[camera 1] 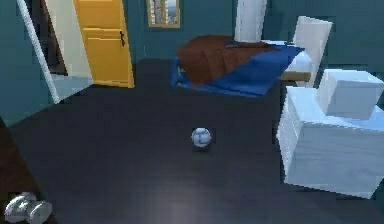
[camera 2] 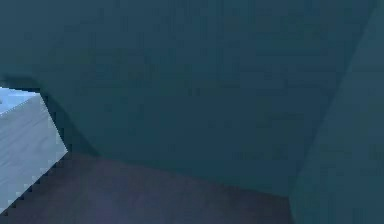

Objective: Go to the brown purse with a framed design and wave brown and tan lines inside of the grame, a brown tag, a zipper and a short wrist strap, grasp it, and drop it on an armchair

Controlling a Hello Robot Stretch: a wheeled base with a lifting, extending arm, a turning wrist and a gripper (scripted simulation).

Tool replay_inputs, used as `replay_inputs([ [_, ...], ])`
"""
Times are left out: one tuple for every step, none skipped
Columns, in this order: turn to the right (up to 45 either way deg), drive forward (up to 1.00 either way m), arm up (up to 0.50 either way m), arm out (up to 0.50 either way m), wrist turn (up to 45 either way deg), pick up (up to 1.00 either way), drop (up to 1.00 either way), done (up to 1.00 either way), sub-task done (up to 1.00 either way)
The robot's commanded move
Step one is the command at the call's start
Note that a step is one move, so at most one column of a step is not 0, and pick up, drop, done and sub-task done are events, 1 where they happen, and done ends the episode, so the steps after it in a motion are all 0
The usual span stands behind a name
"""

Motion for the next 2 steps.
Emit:
replay_inputs([
  [0.0, 1.0, 0.0, 0.0, 0.0, 0.0, 0.0, 0.0, 0.0],
  [0.0, 0.05, 0.0, 0.0, 0.0, 0.0, 0.0, 0.0, 0.0],
])
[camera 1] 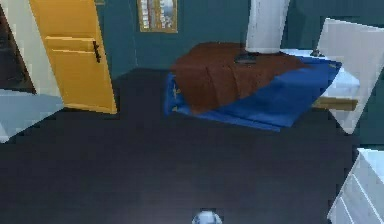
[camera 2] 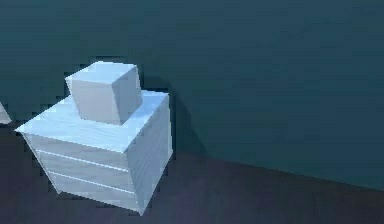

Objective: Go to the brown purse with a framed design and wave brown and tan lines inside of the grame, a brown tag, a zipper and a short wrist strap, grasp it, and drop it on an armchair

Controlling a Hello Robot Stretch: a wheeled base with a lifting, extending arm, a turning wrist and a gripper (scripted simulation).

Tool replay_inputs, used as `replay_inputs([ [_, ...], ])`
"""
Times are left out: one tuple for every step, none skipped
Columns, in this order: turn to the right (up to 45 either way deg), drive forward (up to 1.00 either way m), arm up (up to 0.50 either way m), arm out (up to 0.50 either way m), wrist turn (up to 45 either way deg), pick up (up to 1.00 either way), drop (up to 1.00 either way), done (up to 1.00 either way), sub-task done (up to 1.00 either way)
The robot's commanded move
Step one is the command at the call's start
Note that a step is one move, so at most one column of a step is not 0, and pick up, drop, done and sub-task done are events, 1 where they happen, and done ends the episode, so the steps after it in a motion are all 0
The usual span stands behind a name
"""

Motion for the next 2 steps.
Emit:
replay_inputs([
  [-33.0, 0.0, 0.0, 0.0, 0.0, 0.0, 0.0, 0.0, 0.0],
  [0.0, 0.5, 0.0, 0.0, 0.0, 0.0, 0.0, 0.0, 0.0],
])
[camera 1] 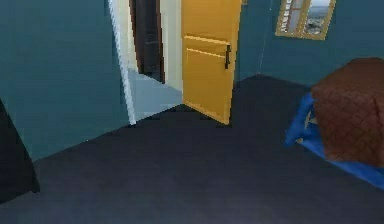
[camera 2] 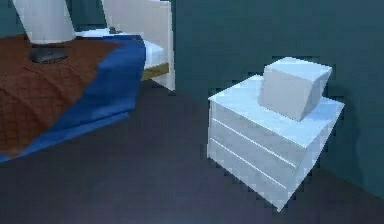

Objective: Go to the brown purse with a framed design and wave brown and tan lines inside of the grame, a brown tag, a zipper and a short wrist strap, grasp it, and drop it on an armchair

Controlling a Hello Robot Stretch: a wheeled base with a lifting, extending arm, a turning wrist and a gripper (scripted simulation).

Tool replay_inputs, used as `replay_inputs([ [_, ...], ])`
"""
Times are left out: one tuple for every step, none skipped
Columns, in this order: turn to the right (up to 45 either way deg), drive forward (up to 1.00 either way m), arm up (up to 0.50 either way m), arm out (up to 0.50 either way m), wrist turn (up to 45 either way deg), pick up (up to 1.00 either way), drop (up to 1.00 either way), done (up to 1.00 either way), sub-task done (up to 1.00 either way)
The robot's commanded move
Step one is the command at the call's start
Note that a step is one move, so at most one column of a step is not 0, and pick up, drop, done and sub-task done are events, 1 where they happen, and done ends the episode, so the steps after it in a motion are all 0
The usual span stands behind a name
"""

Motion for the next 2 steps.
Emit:
replay_inputs([
  [27.0, 0.0, 0.0, 0.0, 0.0, 0.0, 0.0, 0.0, 0.0],
  [0.0, 0.8, 0.0, 0.0, 0.0, 0.0, 0.0, 0.0, 0.0],
])
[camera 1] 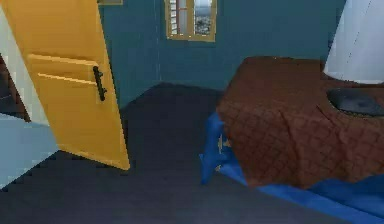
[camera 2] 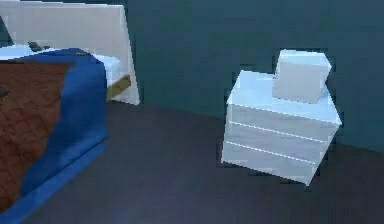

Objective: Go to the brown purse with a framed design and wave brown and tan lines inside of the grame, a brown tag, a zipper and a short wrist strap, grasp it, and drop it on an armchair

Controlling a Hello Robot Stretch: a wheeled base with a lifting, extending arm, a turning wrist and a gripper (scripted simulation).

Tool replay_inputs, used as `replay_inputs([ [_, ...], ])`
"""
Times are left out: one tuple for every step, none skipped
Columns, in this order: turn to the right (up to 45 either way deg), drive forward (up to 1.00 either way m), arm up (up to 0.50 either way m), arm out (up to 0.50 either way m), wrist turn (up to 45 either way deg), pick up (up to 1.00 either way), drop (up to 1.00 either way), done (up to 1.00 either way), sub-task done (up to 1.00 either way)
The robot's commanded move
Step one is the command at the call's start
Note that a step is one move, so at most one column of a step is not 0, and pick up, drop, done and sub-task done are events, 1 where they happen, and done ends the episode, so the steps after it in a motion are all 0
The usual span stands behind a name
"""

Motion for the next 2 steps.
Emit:
replay_inputs([
  [45.0, 0.0, 0.0, 0.0, 0.0, 0.0, 0.0, 0.0, 0.0],
  [9.0, 0.0, 0.0, 0.0, 0.0, 0.0, 0.0, 0.0, 0.0],
])
